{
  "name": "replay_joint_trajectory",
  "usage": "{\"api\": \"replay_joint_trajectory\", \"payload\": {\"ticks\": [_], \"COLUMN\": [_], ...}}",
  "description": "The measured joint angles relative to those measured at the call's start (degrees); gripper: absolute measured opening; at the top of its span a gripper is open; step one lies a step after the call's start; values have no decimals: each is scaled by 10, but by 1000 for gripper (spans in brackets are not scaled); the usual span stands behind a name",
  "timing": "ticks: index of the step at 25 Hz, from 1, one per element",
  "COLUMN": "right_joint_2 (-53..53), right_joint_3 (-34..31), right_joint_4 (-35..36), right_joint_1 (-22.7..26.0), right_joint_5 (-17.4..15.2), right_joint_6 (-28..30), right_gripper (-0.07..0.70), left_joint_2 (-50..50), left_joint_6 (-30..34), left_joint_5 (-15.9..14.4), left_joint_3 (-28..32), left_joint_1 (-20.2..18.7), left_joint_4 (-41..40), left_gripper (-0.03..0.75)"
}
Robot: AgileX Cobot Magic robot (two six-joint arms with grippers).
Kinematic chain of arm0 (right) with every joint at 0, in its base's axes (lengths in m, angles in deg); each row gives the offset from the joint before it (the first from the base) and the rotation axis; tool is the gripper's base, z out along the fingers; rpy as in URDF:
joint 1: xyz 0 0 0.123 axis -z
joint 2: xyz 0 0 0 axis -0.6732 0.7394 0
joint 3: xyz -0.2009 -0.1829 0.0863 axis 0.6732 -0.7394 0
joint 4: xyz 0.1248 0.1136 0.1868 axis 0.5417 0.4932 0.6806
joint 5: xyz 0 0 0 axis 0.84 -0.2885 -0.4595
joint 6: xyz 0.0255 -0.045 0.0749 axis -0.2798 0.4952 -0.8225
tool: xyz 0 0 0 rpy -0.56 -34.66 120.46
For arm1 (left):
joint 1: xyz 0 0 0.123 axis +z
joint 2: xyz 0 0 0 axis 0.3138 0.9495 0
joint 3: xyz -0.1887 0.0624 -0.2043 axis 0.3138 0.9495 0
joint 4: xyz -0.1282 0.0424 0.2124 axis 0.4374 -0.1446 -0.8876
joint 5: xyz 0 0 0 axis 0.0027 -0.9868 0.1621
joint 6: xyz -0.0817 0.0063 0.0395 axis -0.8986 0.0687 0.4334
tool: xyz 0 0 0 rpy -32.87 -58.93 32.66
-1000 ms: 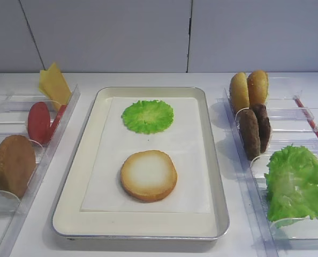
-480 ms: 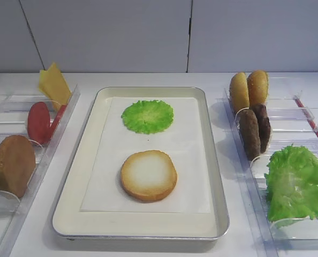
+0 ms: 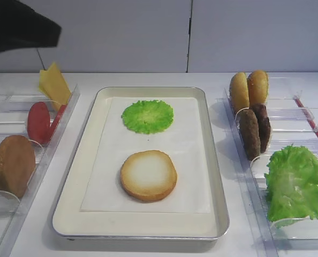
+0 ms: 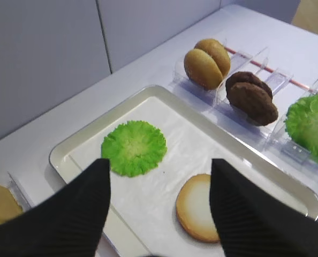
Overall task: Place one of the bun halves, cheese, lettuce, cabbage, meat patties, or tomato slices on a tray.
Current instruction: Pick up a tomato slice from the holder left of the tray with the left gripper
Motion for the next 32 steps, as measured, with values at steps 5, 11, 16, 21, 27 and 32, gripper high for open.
{"api": "replay_joint_trajectory", "payload": {"ticks": [5, 11, 16, 21, 27, 32], "right_joint_2": [0, 0, 0, 0, 0, 0], "right_joint_3": [0, 0, 0, 0, 0, 0], "right_joint_4": [0, 0, 0, 0, 0, 0], "right_joint_1": [0, 0, 0, 0, 0, 0], "right_joint_5": [0, 0, 0, 0, 0, 0], "right_joint_6": [0, 0, 0, 0, -4, 0], "right_gripper": [551, 551, 551, 551, 551, 551], "left_joint_2": [97, 199, 272, 335, 368, 394], "left_joint_6": [-287, -643, -765, -806, -851, -852], "left_joint_5": [7, -55, -129, -162, -163, -149], "left_joint_3": [-36, -85, -106, -111, -112, -132], "left_joint_1": [-131, -207, -211, -212, -212, -212], "left_joint_4": [-301, -605, -702, -733, -755, -763], "left_gripper": [395, 395, 395, 394, 393, 393]}}
